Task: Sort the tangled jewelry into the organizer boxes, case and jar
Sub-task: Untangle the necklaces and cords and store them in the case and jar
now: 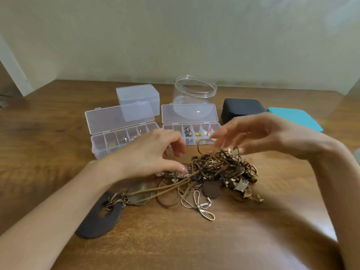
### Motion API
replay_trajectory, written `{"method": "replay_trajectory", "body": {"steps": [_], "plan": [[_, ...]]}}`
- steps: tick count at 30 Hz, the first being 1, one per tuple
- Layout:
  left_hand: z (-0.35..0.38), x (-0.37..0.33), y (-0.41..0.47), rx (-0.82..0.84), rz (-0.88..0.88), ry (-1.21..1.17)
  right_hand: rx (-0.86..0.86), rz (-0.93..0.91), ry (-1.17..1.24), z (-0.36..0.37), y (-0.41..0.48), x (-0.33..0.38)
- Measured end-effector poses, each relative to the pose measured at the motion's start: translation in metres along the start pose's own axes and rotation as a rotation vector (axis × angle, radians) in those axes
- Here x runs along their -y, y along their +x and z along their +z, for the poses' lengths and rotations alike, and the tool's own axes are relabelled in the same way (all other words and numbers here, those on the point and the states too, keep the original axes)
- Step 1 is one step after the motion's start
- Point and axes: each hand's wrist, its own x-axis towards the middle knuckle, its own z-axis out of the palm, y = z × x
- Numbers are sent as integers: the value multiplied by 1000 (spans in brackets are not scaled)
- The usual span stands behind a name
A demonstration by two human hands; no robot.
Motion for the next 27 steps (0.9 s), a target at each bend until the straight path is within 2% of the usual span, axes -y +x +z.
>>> {"method": "replay_trajectory", "body": {"steps": [2,6,8,11,13,14,15,17,20,23,27], "plan": [[2,0,-1,124,-25,47,-140,58,-87,-2,3,-6],[-9,3,-5,176,-65,-15,-190,153,-217,6,11,-9],[-14,4,-3,16,-76,-126,-209,165,-261,10,15,-12],[-24,7,1,-369,-122,-178,-238,174,-369,13,16,-15],[-31,9,-1,-451,-180,-173,-387,57,-398,17,16,-12],[-34,10,-4,-444,-215,-150,-437,-35,-330,24,18,-6],[-36,12,-5,-415,-245,-111,-426,-127,-247,35,20,2],[-37,14,-7,-331,-288,-39,-287,-275,-209,67,28,15],[-35,15,-8,-272,-312,1,-141,-413,-473,120,45,21],[-34,11,-8,-300,-296,7,-82,-422,-644,147,61,20],[-33,8,-7,-341,-270,-19,-166,-550,-743,159,78,24]]}}
